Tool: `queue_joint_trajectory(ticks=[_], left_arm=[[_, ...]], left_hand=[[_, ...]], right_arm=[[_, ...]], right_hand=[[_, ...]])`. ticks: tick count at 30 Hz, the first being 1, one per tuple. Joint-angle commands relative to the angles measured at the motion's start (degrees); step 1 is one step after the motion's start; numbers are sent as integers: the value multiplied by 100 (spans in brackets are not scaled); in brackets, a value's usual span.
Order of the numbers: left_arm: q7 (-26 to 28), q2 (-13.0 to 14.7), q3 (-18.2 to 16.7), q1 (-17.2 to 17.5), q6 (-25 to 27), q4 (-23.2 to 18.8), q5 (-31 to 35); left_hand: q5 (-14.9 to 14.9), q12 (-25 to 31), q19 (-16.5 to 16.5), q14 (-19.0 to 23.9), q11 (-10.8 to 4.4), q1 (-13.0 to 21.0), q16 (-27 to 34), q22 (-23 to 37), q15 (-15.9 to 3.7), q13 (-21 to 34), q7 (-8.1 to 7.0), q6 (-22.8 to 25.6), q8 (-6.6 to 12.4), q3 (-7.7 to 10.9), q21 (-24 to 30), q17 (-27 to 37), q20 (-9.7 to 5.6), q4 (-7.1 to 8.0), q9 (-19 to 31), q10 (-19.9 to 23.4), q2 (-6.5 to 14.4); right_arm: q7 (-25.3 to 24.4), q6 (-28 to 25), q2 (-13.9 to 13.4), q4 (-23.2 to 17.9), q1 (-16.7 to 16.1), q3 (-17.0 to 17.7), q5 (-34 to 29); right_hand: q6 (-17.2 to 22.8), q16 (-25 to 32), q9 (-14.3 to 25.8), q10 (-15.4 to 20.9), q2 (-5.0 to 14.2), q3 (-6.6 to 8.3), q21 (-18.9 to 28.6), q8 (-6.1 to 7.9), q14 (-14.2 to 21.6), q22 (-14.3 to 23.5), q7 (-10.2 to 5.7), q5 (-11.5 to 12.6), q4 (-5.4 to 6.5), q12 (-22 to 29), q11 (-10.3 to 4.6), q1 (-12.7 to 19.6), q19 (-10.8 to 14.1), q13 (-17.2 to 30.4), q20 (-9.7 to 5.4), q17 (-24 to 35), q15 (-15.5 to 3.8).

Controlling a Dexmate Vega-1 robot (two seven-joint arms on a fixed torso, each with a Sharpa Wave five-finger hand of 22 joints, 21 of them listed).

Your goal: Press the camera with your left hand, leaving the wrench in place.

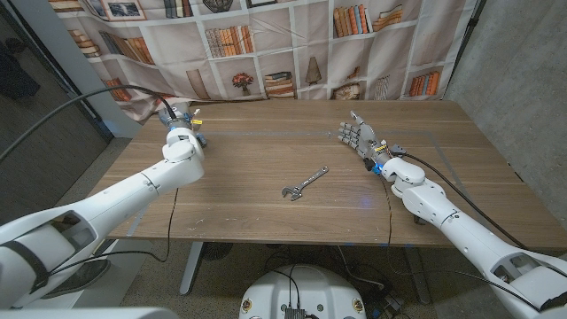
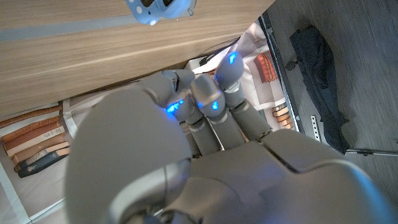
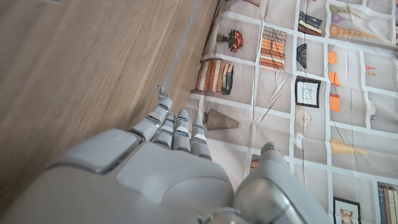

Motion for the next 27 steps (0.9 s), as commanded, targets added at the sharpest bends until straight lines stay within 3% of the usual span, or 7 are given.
queue_joint_trajectory(ticks=[1,10,27], left_arm=[[-430,-44,329,-259,35,270,190],[-864,42,456,-375,-262,384,184],[-1225,4,560,-448,-239,466,359]], left_hand=[[-21,19,-45,18,-10,-54,-47,-18,-19,15,7,98,-41,73,86,-42,-232,-5,6,37,20],[-48,-7,-120,60,-25,-111,-20,-172,-23,-25,-26,131,-91,129,172,-34,-231,-10,8,22,36],[-108,-40,-212,40,-29,-216,-59,-492,-27,-46,-27,226,-110,197,319,-77,-234,-20,13,-5,59]], right_arm=[[-3,-74,-8,-25,27,-16,3],[12,-89,-12,-22,51,-42,-26],[25,-184,8,-12,133,-78,-36]], right_hand=[[46,21,29,66,9,-15,20,15,15,25,3,13,-9,60,-6,53,58,26,5,26,9],[45,25,29,71,12,-18,18,14,30,25,2,13,-6,61,-9,50,59,27,6,28,14],[45,25,30,88,15,-22,16,14,39,26,8,14,-5,66,5,49,65,28,6,28,14]])
